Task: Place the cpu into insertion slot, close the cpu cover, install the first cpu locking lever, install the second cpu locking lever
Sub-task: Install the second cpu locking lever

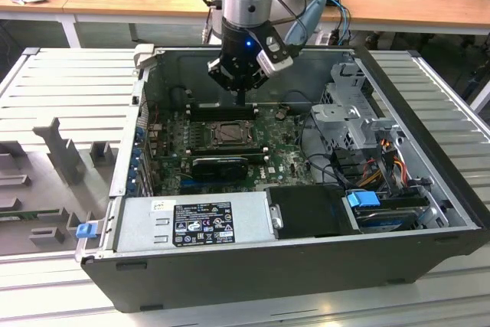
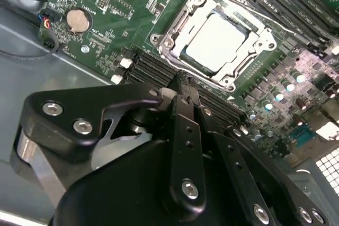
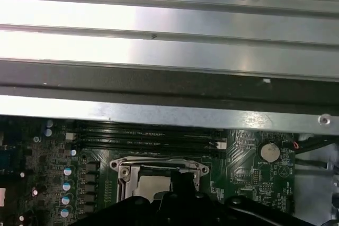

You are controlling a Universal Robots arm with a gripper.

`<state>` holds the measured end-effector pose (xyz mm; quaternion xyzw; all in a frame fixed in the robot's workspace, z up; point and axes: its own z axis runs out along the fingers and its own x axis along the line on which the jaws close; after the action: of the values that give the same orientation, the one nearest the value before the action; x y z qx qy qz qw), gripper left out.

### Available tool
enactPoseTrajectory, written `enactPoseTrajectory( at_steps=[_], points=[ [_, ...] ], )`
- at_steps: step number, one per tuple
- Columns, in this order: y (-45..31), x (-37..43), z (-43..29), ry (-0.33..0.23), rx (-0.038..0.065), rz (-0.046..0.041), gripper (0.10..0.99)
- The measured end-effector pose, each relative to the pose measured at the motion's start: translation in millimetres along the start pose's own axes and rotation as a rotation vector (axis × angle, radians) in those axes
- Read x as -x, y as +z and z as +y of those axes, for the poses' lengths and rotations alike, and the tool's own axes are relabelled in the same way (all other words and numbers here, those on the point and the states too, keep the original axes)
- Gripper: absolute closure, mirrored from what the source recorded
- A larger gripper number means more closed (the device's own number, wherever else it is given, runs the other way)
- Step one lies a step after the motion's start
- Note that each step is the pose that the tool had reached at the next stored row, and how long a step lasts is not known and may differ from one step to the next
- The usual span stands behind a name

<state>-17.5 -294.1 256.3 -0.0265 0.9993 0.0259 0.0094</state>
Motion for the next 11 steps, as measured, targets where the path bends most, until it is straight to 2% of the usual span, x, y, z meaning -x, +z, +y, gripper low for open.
enactPoseTrajectory(
  at_steps=[5,11],
  points=[
    [-0.5,-0.7,-13.5,0.000,0.000,0.0037,0.980],
    [-0.7,-2.1,-39.9,0.000,0.001,0.0073,0.980]
  ],
)
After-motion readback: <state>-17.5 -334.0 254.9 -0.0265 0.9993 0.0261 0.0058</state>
